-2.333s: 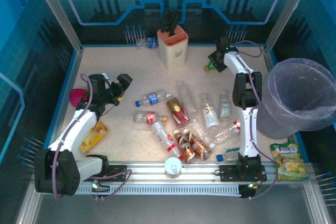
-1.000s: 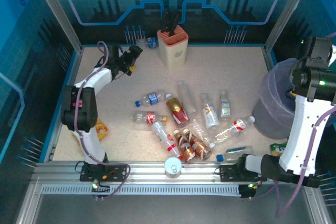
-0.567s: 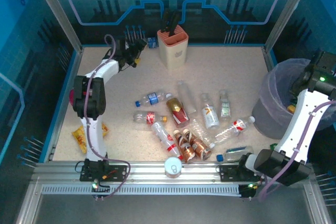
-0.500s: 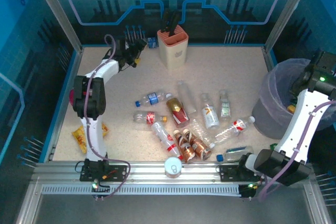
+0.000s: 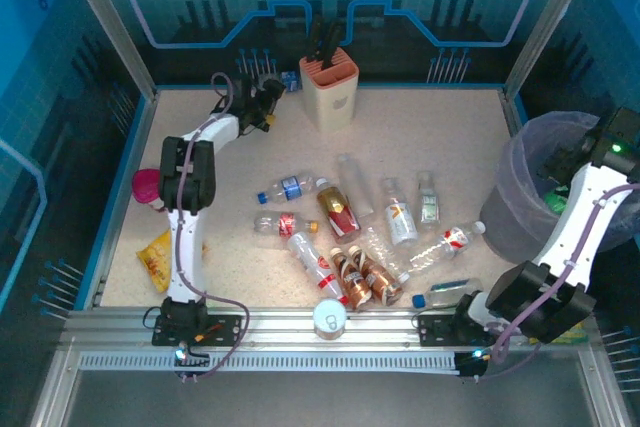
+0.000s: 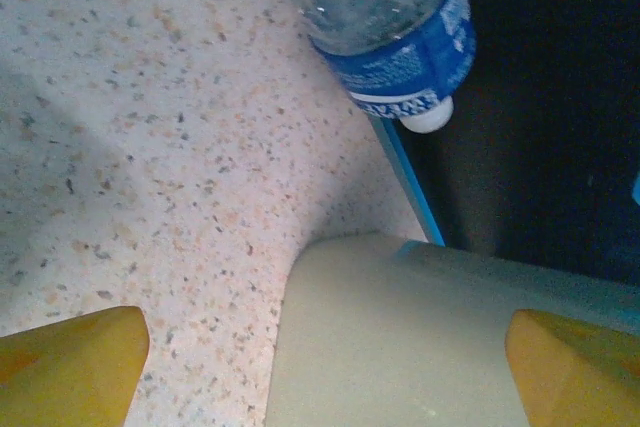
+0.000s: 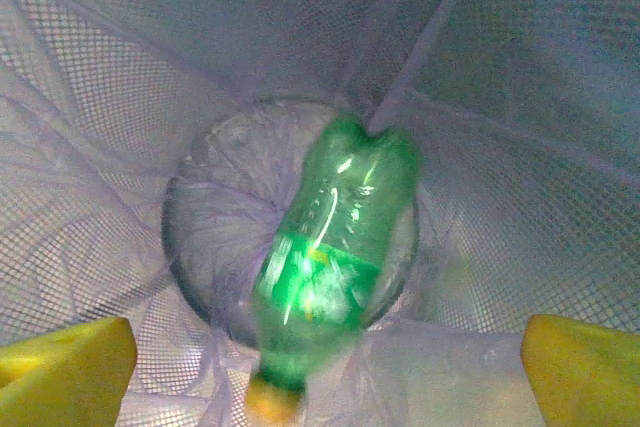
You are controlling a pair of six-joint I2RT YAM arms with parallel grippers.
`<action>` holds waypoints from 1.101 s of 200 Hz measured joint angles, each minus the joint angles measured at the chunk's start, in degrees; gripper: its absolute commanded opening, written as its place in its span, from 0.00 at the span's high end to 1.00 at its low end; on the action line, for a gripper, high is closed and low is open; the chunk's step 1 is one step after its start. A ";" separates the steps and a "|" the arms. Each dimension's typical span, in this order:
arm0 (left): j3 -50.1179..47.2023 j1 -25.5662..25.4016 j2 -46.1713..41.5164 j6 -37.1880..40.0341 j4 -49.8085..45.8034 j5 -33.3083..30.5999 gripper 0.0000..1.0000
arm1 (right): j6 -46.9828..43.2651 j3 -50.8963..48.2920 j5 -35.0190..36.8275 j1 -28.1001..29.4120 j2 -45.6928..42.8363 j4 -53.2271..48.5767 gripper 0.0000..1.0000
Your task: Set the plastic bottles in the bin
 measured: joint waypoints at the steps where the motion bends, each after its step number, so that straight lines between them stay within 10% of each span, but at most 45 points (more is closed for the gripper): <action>1: 0.09 0.00 0.07 -0.09 0.02 -0.09 0.07 | -0.02 0.09 -0.02 0.00 0.00 -0.02 0.00; 102: 10.38 0.07 7.41 -9.99 2.40 -9.62 0.07 | 0.02 10.78 -20.15 -0.22 -6.14 -3.10 0.00; 220: -14.60 -1.36 -7.41 -17.14 9.22 -15.80 0.07 | 4.55 7.98 -38.53 -0.22 -8.57 -2.45 0.00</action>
